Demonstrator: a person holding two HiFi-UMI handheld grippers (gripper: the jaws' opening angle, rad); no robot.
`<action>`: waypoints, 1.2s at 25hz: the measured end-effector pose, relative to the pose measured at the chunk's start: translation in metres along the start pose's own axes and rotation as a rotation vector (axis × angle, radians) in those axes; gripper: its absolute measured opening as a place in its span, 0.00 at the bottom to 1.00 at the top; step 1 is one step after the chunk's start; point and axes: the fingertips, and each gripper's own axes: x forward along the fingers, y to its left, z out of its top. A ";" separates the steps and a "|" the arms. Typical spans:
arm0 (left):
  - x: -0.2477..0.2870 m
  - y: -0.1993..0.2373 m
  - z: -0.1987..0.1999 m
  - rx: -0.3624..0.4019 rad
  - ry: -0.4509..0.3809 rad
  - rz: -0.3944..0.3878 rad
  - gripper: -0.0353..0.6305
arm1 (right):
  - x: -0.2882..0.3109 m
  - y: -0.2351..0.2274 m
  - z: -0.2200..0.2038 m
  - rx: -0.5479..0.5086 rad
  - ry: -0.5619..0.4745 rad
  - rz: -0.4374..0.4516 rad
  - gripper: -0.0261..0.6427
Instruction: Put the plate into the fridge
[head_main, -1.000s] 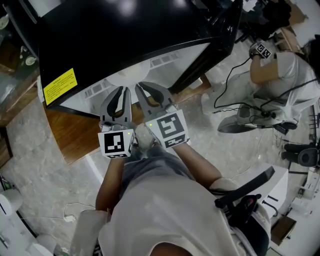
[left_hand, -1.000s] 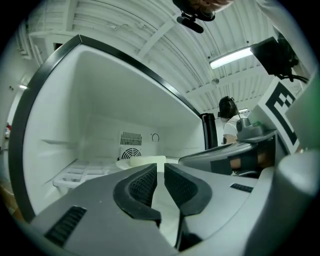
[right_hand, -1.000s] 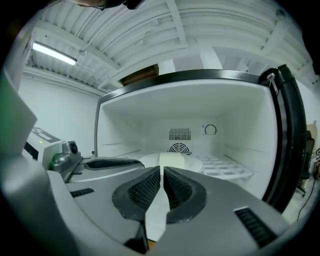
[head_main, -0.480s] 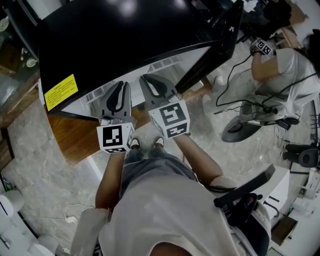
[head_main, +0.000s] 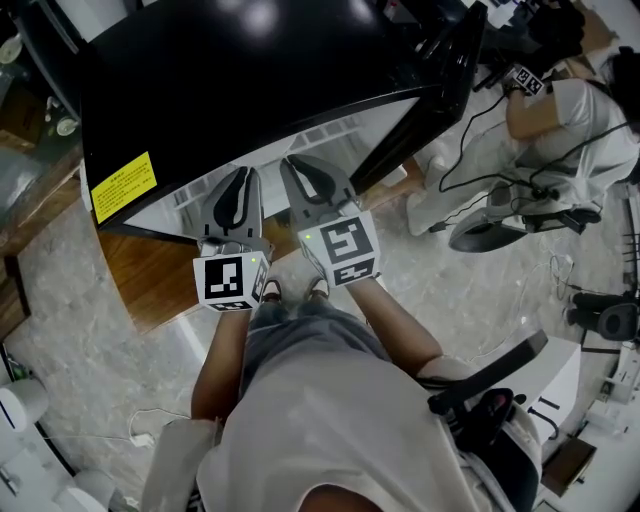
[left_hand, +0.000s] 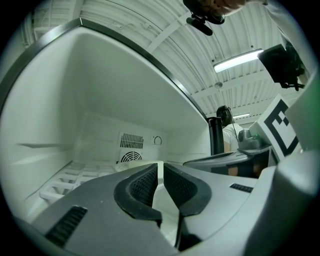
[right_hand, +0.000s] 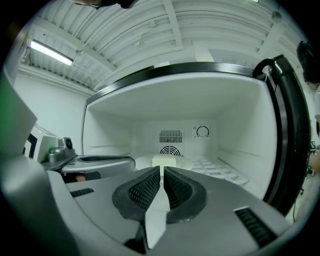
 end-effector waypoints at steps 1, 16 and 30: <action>-0.002 -0.002 0.002 -0.005 0.000 0.001 0.13 | -0.003 0.002 0.000 0.004 -0.002 0.001 0.09; -0.047 -0.083 0.014 -0.018 -0.012 0.136 0.12 | -0.102 -0.010 -0.007 -0.060 -0.024 0.019 0.09; -0.186 -0.212 0.019 0.026 0.004 0.149 0.08 | -0.287 0.043 -0.025 -0.031 -0.057 0.026 0.08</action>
